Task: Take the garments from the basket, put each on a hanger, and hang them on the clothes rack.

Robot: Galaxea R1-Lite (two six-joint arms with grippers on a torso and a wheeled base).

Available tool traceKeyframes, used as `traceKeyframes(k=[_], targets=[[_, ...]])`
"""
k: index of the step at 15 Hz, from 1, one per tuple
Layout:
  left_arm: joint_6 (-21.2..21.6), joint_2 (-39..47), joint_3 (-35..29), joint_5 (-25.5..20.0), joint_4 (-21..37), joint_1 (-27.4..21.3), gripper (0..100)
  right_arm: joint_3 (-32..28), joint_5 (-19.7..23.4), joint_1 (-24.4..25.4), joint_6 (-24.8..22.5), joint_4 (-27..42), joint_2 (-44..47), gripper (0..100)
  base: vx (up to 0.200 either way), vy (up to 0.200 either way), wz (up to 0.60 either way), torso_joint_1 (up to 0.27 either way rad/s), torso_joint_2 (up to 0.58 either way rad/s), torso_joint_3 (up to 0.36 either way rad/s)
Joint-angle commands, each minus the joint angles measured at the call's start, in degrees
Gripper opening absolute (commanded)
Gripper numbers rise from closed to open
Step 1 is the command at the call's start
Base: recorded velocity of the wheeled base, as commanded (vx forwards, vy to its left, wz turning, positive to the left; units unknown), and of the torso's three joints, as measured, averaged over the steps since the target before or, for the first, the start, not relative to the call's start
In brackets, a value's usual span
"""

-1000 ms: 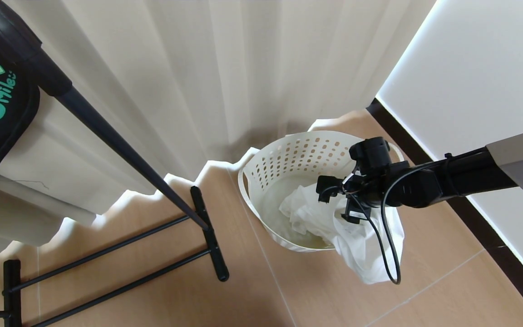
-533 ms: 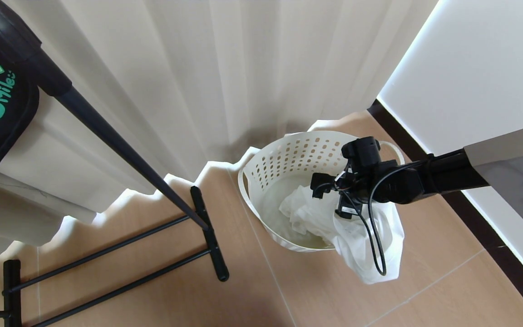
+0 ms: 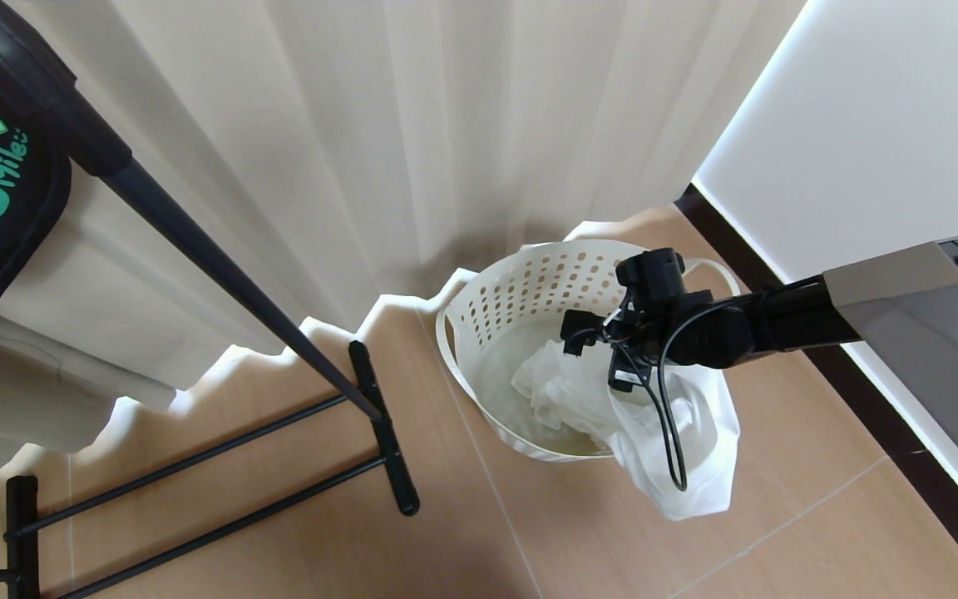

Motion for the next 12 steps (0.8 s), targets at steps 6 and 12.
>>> traceKeyframes(k=[6, 12], targets=[[0.0, 0.0, 0.0, 0.0, 0.0, 0.0, 100, 0.1, 0.5, -0.1, 0.4, -0.9, 0.5, 0, 0.0, 0.0, 0.0, 0.0, 0.0, 0.0], [0.0, 0.0, 0.0, -0.1, 0.0, 0.0, 100, 10.3, 5.7, -1.2, 8.7, -7.1, -11.2, 0, 0.0, 0.0, 0.0, 0.0, 0.0, 0.0]])
